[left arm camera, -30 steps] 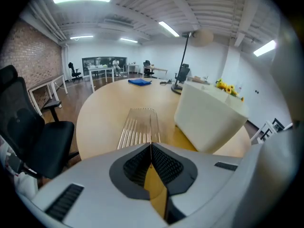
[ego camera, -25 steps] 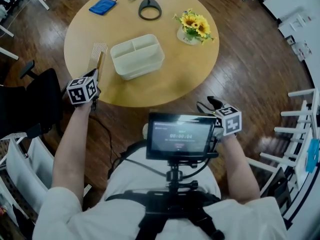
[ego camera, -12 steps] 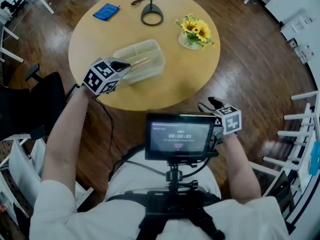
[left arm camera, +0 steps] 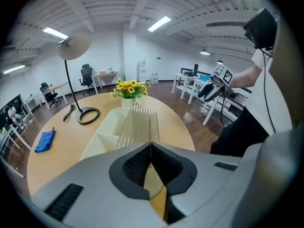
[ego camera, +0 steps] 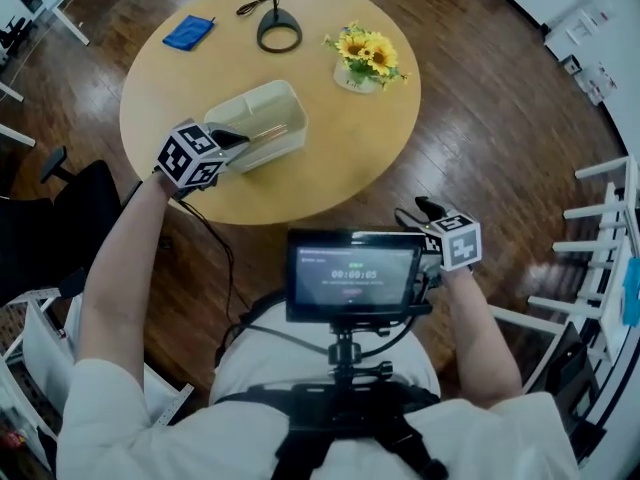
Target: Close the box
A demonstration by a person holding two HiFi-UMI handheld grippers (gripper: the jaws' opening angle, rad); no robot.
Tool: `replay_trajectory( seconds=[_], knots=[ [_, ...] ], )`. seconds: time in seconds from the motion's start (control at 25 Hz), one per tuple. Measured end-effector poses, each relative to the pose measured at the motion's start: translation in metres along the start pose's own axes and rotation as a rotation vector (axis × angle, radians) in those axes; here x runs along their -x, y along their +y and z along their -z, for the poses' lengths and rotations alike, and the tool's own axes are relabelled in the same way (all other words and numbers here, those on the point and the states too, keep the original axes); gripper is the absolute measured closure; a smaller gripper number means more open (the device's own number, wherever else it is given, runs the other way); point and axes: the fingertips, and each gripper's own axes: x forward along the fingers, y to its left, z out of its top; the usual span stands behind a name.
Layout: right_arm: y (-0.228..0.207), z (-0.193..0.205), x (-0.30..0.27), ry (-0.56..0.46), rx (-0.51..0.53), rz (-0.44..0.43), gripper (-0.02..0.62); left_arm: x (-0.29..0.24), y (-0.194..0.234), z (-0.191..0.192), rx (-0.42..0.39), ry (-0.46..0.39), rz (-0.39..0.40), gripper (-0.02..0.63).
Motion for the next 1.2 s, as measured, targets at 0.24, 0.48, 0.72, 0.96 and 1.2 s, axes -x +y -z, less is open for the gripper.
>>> replay_trajectory(
  seconds=[0.24,0.48,0.72,0.96,1.2],
  knots=[
    [0.001,0.004,0.0,0.01,-0.006,0.006,0.36,-0.002,0.002,0.002,-0.008,0.001,0.046,0.606],
    [0.004,0.001,0.0,0.011,-0.006,0.002,0.36,-0.002,0.005,0.004,-0.033,0.013,0.04,0.604],
    [0.009,0.001,-0.002,0.016,0.004,-0.006,0.36,-0.003,0.0,0.005,-0.084,0.005,-0.001,0.604],
    [0.018,-0.007,0.0,0.017,0.027,-0.034,0.36,-0.004,0.002,0.006,-0.098,-0.005,-0.057,0.596],
    [0.021,-0.017,-0.002,0.0,0.051,-0.052,0.36,0.004,0.006,0.002,-0.078,-0.014,-0.135,0.558]
  ],
)
